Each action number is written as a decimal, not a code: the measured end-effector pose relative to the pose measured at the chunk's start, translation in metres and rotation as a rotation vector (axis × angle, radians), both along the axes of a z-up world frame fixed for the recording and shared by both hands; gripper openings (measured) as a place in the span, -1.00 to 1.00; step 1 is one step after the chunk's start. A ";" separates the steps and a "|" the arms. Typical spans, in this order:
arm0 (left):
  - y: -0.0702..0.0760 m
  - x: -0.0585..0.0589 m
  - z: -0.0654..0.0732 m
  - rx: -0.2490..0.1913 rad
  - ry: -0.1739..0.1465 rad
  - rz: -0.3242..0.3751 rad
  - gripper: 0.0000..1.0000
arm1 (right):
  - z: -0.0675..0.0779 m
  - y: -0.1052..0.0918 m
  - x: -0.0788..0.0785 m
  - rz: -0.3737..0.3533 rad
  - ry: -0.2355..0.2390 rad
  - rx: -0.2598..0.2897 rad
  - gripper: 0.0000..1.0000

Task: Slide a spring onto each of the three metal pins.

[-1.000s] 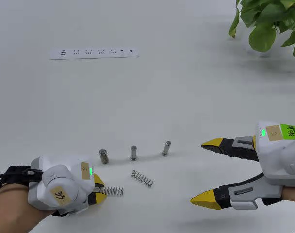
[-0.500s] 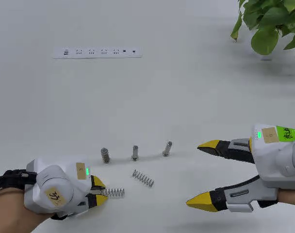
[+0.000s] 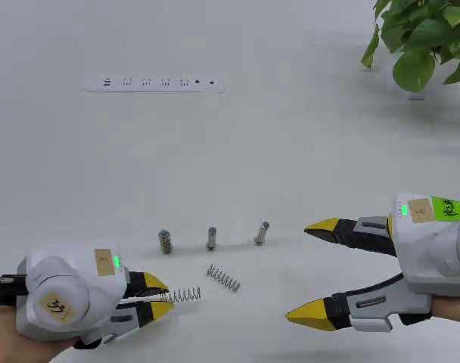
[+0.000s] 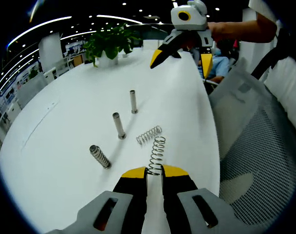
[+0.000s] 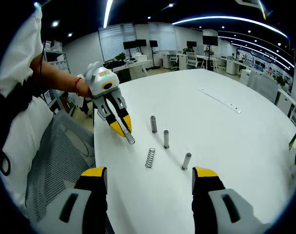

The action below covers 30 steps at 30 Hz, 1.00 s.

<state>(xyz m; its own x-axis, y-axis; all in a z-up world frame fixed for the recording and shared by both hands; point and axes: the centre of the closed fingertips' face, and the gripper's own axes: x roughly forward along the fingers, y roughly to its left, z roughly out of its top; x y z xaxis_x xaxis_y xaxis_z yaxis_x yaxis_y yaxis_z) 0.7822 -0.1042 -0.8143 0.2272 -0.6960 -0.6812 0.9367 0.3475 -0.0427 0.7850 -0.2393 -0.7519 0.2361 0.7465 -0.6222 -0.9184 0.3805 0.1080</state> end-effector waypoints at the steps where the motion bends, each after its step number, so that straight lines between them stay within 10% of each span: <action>1: -0.001 0.000 0.004 -0.014 -0.003 0.009 -0.79 | 0.002 0.002 0.000 0.002 -0.003 0.003 0.43; 16: -0.019 0.005 0.069 -0.286 -0.020 0.138 -0.79 | 0.039 0.031 0.000 0.013 -0.030 0.095 0.36; 30: -0.032 0.014 0.118 -0.491 -0.037 0.213 -0.79 | 0.089 0.066 0.010 -0.156 0.018 0.397 -0.14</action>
<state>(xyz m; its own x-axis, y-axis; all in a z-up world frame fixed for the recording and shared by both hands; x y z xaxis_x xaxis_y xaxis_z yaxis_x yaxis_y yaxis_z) 0.7966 -0.1363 -0.6958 0.4161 -0.8663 -0.2764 0.8514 0.4779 -0.2163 0.7952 -0.1731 -0.6625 0.3566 0.8853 -0.2985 -0.8500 0.4400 0.2896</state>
